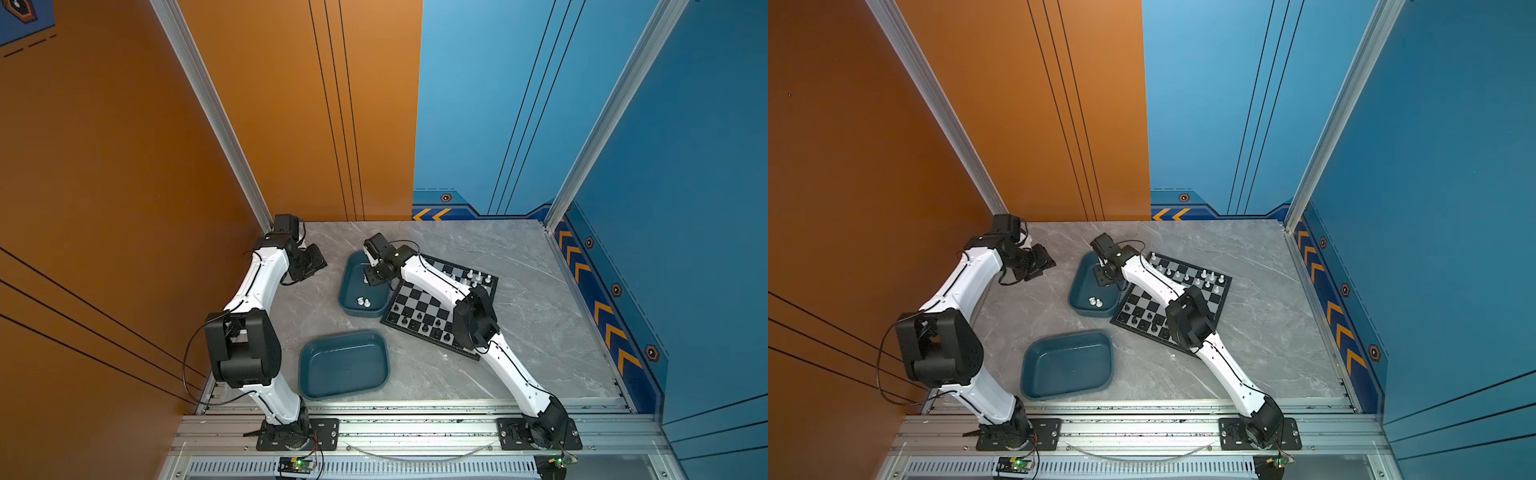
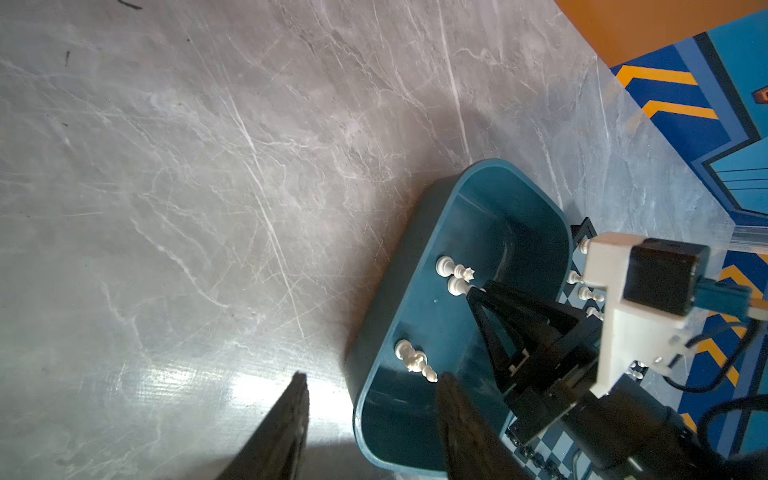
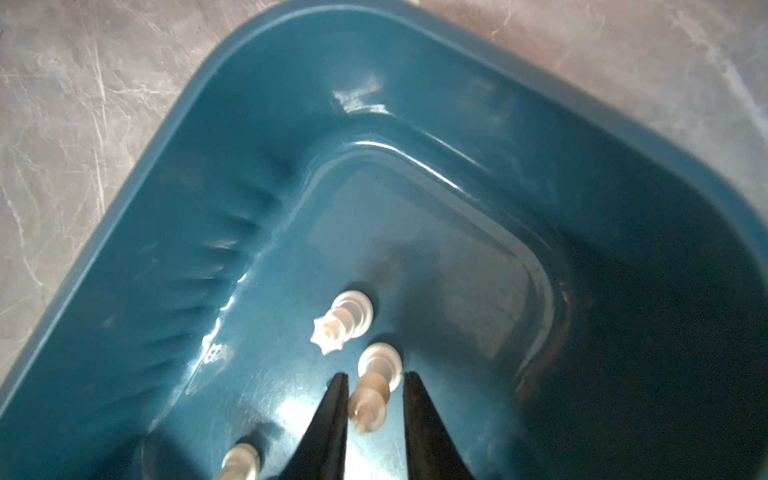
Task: Set up the chess pieces on the board
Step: 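Lower the right gripper into the tray and close on a white pawn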
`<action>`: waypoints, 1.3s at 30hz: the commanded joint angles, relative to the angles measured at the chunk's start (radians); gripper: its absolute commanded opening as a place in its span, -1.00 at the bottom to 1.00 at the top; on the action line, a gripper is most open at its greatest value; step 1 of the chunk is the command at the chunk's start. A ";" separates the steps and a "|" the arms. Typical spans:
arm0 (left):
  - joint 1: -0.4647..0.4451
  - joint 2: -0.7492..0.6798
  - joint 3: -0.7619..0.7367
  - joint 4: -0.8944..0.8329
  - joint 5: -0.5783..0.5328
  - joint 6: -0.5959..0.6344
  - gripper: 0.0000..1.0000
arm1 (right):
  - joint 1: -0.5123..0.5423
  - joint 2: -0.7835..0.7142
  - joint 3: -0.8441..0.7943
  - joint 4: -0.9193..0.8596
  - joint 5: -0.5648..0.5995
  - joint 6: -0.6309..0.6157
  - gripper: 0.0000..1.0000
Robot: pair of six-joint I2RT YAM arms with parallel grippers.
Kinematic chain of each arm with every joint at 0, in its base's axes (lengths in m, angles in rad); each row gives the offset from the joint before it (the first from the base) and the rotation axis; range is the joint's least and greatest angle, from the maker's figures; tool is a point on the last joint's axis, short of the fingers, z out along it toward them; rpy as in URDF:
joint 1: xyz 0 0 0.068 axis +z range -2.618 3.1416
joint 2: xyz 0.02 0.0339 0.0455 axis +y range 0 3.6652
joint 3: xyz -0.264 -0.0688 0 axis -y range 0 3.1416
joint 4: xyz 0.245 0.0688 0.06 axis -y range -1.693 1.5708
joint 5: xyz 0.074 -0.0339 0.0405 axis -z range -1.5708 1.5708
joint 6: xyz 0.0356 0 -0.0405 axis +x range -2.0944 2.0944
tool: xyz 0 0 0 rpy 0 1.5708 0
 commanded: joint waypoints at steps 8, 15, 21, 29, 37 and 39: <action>0.005 -0.007 0.002 -0.021 0.013 0.017 0.01 | -0.007 0.043 0.066 0.007 -0.014 0.009 -0.57; 0.010 -0.005 0.005 -0.023 0.012 0.022 0.01 | -0.009 0.047 0.066 -0.003 -0.015 0.010 -0.61; 0.012 -0.006 0.001 -0.024 0.013 0.024 0.01 | -0.006 0.045 0.066 0.000 -0.004 0.011 -0.69; 0.015 -0.008 0.000 -0.026 0.016 0.028 0.01 | -0.006 0.027 0.066 -0.006 0.013 0.005 -0.79; 0.016 -0.013 -0.009 -0.024 0.016 0.023 -0.01 | -0.035 -0.024 0.065 0.004 -0.021 0.042 -0.82; 0.016 -0.015 -0.010 -0.024 0.015 0.022 -0.01 | -0.046 -0.042 0.063 0.011 -0.035 0.055 -0.82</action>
